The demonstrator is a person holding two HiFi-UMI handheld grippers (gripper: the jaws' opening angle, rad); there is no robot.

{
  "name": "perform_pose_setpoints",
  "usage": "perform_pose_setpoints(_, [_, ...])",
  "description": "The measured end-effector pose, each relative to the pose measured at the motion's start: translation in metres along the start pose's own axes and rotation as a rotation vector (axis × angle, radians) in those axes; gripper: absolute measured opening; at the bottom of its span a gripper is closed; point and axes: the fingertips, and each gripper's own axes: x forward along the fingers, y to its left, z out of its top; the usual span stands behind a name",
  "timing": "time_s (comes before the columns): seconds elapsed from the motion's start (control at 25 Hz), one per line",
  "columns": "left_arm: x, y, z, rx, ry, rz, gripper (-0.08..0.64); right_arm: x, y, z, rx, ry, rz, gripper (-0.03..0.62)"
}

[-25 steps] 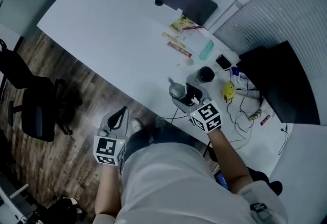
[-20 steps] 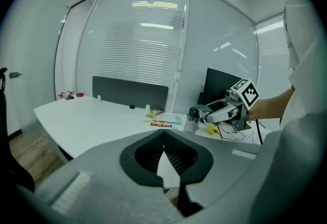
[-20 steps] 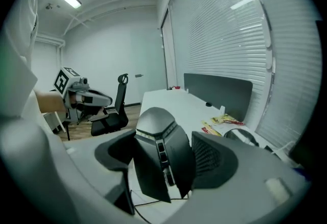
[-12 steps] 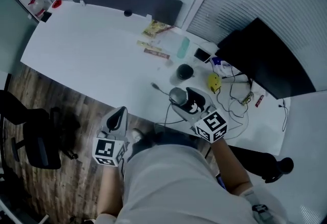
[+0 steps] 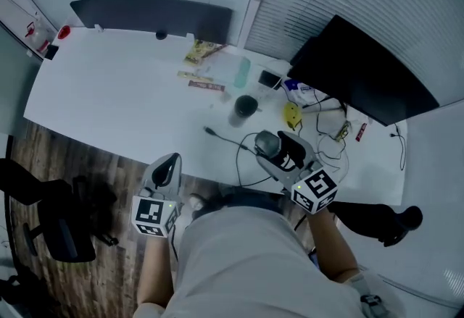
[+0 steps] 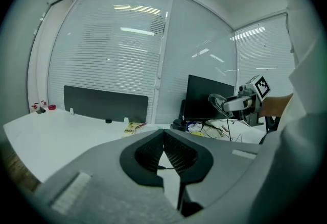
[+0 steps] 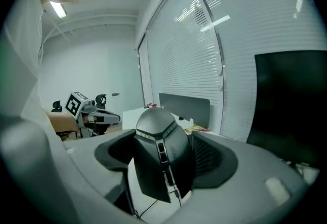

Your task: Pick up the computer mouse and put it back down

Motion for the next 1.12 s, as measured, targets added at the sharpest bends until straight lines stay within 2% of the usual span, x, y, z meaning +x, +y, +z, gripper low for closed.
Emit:
perform_pose_setpoints(0.28, [0.007, -0.008, 0.005, 0.03, -0.003, -0.036, 0.009, -0.022, -0.007, 0.0, 0.02, -0.023, -0.048, 0.336])
perform_pose_setpoints(0.6, [0.004, -0.013, 0.008, 0.038, -0.005, -0.032, 0.009, -0.023, -0.011, -0.004, 0.026, -0.023, -0.05, 0.336])
perform_pose_setpoints(1.12, [-0.034, -0.002, -0.008, -0.016, 0.007, 0.084, 0.009, 0.022, 0.004, -0.016, -0.015, 0.048, 0.058, 0.335])
